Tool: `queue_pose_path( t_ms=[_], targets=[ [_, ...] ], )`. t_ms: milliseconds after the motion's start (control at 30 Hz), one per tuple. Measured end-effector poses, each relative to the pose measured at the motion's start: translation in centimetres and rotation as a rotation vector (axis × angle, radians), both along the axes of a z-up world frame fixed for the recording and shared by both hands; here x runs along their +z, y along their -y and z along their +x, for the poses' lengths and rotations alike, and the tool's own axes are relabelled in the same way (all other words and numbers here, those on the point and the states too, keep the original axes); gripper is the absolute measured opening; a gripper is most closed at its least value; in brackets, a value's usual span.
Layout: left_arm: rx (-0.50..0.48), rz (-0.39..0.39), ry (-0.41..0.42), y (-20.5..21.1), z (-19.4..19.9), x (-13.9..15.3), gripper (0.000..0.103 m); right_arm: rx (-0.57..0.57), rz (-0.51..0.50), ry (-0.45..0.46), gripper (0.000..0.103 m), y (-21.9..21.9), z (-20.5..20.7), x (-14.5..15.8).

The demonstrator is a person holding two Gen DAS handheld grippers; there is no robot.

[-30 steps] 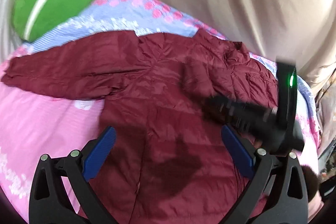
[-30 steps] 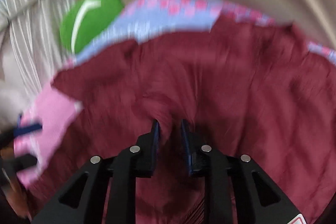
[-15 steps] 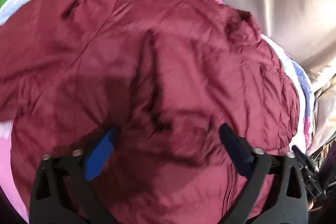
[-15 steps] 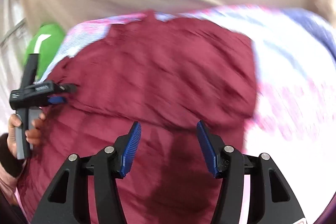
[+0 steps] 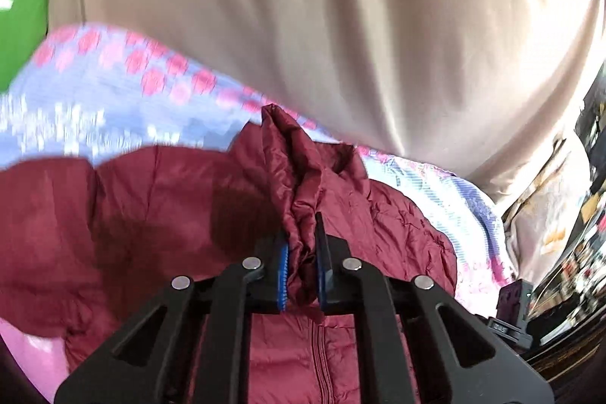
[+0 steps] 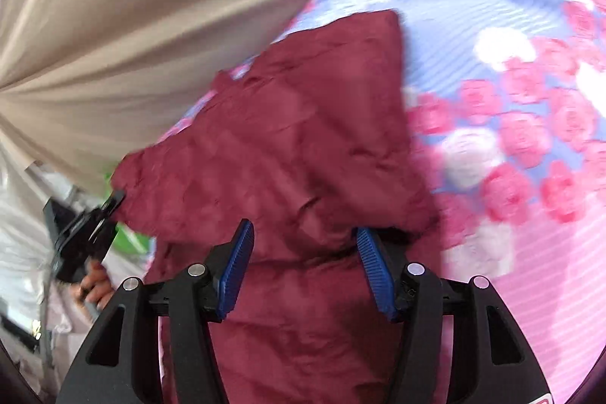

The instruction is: Fold large clothes

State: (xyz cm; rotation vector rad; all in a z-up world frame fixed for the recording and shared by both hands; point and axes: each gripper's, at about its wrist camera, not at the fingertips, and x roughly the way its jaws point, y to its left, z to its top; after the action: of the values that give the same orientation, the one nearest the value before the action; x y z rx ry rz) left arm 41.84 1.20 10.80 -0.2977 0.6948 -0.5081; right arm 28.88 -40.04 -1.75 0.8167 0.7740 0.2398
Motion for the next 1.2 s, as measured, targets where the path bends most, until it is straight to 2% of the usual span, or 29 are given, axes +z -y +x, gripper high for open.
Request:
queue_pose_path(
  t_ms=[167,367,433,500,567,633,700,800,833,867,933,1000,1100,1200],
  targets=[
    [-0.003,0.008,0.009,1.4,0.6,0.9,0.01,0.028,0.043,-0.092,0.055,-1.1,2.3,-2.4],
    [0.015,0.013,0.01,0.3,0.7,1.1,0.009,0.005,0.098,-0.097,0.057,-0.8,2.2,-2.8],
    [0.016,0.018,0.007,0.2,0.7,1.2,0.008,0.009,0.042,-0.089,0.056,-1.1,1.7,-2.5],
    [0.028,0.03,0.005,0.2,0.6,1.2,0.008,-0.043,0.012,-0.076,0.053,-0.4,1.6,-2.4],
    [0.044,0.043,-0.011,0.1,0.7,0.8,0.007,-0.11,0.06,-0.047,0.027,1.2,1.4,-2.4],
    [0.07,0.076,-0.036,-0.3,0.9,-0.1,0.006,-0.168,0.127,-0.003,0.009,3.3,0.9,-2.1],
    [0.083,0.101,-0.08,-0.8,1.2,-1.9,0.005,-0.192,0.154,0.049,0.006,4.5,-0.2,-1.4],
    [0.079,0.158,-0.16,-0.6,1.3,-5.9,0.005,-0.189,0.072,0.115,0.003,4.7,-1.5,-0.1],
    [0.069,0.183,-0.187,-0.2,1.2,-7.5,0.005,-0.195,0.007,0.091,0.002,4.8,-1.4,-0.2],
    [0.054,0.201,-0.217,0.3,1.0,-9.2,0.004,-0.213,-0.076,0.011,0.002,4.9,-0.7,-1.2],
    [0.044,0.253,-0.272,1.2,0.6,-12.5,0.004,-0.213,-0.114,-0.078,0.001,5.7,-0.4,-3.6],
    [0.04,0.272,-0.215,1.3,-0.4,-13.1,0.004,-0.207,-0.094,-0.088,0.0,5.6,0.2,-4.3],
    [0.036,0.256,-0.226,0.8,-0.9,-13.0,0.004,-0.189,-0.113,-0.099,0.0,6.0,0.2,-4.0],
    [0.03,0.243,-0.224,0.2,-1.0,-13.3,0.004,-0.126,-0.161,-0.1,0.001,4.1,-0.2,-2.4]
  ],
)
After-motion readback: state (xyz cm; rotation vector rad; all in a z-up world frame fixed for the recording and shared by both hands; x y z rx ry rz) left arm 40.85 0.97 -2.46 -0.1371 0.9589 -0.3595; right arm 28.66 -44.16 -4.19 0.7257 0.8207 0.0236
